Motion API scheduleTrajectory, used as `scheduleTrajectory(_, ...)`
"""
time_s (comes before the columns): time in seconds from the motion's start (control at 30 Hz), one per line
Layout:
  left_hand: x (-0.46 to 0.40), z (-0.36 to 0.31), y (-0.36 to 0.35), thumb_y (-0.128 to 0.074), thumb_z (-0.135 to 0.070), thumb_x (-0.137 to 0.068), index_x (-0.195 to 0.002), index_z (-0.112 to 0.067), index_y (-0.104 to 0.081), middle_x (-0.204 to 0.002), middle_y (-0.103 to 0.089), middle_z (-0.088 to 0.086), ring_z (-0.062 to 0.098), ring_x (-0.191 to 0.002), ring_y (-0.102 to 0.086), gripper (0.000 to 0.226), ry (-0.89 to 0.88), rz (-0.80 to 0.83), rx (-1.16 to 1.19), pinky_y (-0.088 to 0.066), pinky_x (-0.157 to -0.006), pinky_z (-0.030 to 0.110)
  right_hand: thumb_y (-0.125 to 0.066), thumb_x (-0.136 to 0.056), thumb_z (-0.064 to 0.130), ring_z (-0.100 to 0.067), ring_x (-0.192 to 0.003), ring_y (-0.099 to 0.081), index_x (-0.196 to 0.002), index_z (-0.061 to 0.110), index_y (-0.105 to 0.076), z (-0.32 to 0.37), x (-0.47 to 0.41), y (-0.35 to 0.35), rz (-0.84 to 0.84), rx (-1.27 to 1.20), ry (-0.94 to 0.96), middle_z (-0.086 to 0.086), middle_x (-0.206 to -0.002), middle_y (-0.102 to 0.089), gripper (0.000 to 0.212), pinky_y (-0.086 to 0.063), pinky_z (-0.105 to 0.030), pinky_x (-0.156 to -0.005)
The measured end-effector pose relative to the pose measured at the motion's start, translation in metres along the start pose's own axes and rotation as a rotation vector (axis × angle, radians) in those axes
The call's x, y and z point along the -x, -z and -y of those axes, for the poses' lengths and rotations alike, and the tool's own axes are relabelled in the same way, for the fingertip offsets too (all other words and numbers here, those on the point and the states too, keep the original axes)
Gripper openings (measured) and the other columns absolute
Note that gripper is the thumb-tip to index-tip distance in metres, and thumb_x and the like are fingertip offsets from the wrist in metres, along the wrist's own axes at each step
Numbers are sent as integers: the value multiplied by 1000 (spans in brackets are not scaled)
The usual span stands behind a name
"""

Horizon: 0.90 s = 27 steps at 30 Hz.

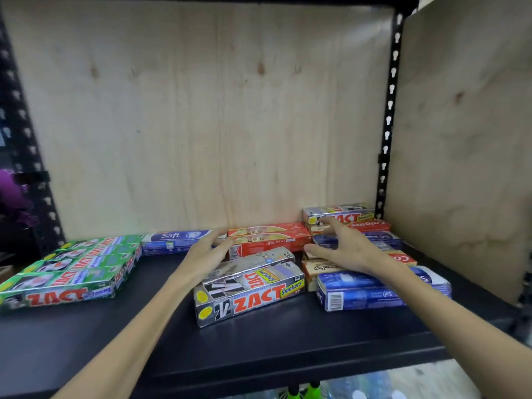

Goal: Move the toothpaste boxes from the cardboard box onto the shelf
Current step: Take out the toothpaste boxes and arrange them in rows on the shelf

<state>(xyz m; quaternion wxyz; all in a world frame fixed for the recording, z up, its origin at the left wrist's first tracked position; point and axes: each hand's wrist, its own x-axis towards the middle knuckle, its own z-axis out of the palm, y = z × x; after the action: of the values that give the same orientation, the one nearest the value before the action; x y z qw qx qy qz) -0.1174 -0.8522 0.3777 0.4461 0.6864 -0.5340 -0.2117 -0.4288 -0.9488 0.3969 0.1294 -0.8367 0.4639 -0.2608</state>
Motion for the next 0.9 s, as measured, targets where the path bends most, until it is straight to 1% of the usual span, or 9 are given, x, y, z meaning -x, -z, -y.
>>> scheduleTrajectory(0.1, 4, -6, -1, -54, -51, -98, -143, -34, -49, -127, -65, -11, 9, -113, -61, 48, -9, 10, -75, -45, -104, 35, -65, -90, 56, -26, -133, -52, -153, 26, -33, -15, 0, 13, -49, -28, -55, -3, -145, -56, 76, -41, -47, -111)
scheduleTrajectory(0.2, 8, -23, -1, -55, -45, -100, -142, -21, -52, -135, -62, -2, 10, -114, -56, 48, -129, -55, -312, -42, -94, 27, -61, -96, 47, -27, -133, -50, -151, 26, -37, -44, 2, 32, -81, 59, -140, -3, -144, -57, 64, -38, -51, -113)
scheduleTrajectory(0.3, 10, -52, -11, -59, -44, -98, -135, -19, -60, -133, -64, -1, 12, -118, -58, 45, -289, -59, -415, -44, -99, 28, -58, -96, 51, -26, -128, -55, -148, 28, -43, -67, 13, 46, -84, 118, -162, 0, -140, -60, 59, -41, -52, -109)
scheduleTrajectory(0.4, 22, -78, -37, -62, -50, -94, -126, -30, -64, -119, -68, -13, 1, -109, -62, 38, -358, 79, -331, -52, -98, 30, -58, -91, 58, -22, -120, -61, -141, 30, -50, -76, 33, 52, -115, 106, -98, 3, -132, -66, 58, -46, -48, -104)
scheduleTrajectory(0.53, 54, -94, -75, -63, -54, -91, -120, -31, -69, -115, -67, -19, -4, -108, -59, 37, -518, 140, -328, -51, -95, 26, -51, -88, 69, -18, -113, -62, -135, 29, -55, -80, 67, 52, -165, 84, -58, 5, -126, -66, 61, -50, -49, -100)
scheduleTrajectory(0.6, 67, -90, -90, -62, -58, -89, -119, -33, -70, -117, -65, -19, -2, -109, -56, 40, -584, 130, -374, -49, -95, 30, -50, -90, 68, -16, -110, -62, -133, 29, -57, -82, 85, 51, -201, 109, -63, 4, -125, -65, 59, -52, -48, -97)
scheduleTrajectory(0.7, 84, -78, -107, -56, -70, -86, -127, -37, -66, -126, -57, -18, 4, -119, -47, 53, -638, 98, -488, -40, -104, 32, -54, -93, 59, -18, -107, -63, -128, 25, -61, -87, 110, 48, -276, 100, -77, 0, -123, -67, 49, -54, -41, -91)
scheduleTrajectory(0.77, 93, -71, -114, -51, -74, -86, -132, -35, -63, -128, -54, -16, 7, -121, -43, 62, -673, 52, -527, -38, -105, 33, -55, -93, 58, -19, -109, -63, -130, 23, -61, -89, 124, 45, -265, 55, -82, -2, -125, -67, 51, -50, -33, -89)
scheduleTrajectory(0.9, 109, -66, -119, -54, -70, -87, -140, -29, -57, -136, -47, -13, 9, -130, -36, 67, -677, 14, -545, -35, -111, 35, -60, -91, 57, -16, -127, -54, -142, 21, -53, -90, 150, 44, -200, -30, -34, 0, -140, -58, 63, -41, -25, -103)
